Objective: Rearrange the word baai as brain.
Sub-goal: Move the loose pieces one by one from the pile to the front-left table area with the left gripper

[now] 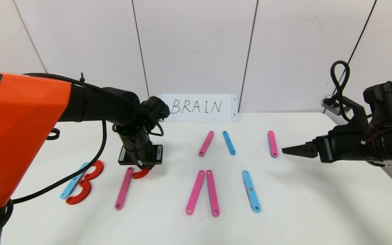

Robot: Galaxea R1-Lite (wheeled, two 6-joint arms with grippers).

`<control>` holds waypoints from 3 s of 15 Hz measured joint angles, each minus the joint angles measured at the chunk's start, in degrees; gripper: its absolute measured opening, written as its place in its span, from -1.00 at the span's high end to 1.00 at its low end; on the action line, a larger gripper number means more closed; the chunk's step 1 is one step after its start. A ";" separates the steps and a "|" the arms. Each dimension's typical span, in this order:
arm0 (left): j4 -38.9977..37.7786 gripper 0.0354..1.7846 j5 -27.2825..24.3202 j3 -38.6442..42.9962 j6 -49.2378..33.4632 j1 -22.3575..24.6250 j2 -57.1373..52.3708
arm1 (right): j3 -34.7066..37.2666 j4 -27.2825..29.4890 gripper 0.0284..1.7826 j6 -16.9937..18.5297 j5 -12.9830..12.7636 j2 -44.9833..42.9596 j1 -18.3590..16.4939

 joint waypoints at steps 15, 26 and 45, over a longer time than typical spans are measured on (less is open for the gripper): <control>-1.90 0.52 0.26 0.12 0.96 0.62 2.05 | 0.11 0.00 -0.95 -0.09 0.00 -0.04 0.04; -1.34 -0.95 0.06 -2.00 1.07 0.27 0.95 | 0.26 0.00 -0.95 -0.11 0.00 -0.02 0.09; -6.58 -0.96 2.54 -16.18 3.12 13.86 9.81 | 0.44 0.00 -0.95 -0.17 0.00 0.18 0.30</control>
